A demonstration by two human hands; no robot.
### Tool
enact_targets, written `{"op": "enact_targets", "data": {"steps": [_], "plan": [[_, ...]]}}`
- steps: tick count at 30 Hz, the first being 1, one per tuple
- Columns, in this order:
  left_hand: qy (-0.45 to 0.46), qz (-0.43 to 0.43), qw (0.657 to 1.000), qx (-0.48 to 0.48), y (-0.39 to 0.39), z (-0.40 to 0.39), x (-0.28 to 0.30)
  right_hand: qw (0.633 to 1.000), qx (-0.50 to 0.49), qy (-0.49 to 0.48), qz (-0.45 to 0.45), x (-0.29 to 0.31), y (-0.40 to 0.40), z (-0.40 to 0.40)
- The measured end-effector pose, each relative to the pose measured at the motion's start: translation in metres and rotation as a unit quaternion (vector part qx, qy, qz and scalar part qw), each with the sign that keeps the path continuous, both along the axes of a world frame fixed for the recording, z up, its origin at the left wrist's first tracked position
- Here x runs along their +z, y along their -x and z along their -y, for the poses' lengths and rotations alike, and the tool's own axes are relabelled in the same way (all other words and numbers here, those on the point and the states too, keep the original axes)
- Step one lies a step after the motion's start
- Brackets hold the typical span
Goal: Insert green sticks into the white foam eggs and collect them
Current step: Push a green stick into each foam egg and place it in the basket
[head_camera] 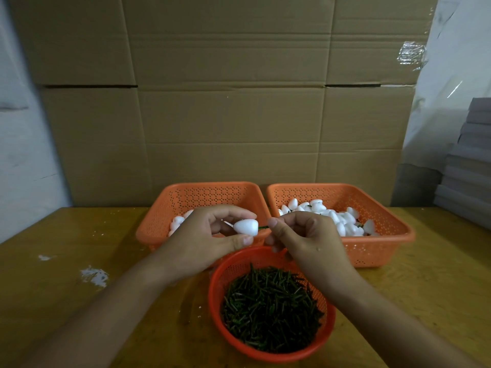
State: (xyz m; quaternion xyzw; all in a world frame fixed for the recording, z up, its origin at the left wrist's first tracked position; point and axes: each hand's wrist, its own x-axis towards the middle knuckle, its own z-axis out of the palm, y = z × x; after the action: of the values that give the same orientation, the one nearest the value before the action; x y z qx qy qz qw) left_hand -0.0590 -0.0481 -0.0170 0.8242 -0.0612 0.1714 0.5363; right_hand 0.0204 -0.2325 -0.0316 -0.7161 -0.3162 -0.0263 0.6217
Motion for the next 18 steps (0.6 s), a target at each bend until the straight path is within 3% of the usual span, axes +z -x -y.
{"op": "enact_targets", "data": {"steps": [13, 18], "plan": [[0.018, 0.028, 0.999, -0.038, -0.0008, 0.0074, -0.0012, 0.998, 0.051, -0.026, -0.005, -0.0032, 0.0071, -0.0021], [0.009, 0.032, 0.999, -0.037, -0.0012, 0.0077, -0.0014, 0.996, 0.068, -0.032, -0.055, -0.0021, 0.0086, -0.0025]]}}
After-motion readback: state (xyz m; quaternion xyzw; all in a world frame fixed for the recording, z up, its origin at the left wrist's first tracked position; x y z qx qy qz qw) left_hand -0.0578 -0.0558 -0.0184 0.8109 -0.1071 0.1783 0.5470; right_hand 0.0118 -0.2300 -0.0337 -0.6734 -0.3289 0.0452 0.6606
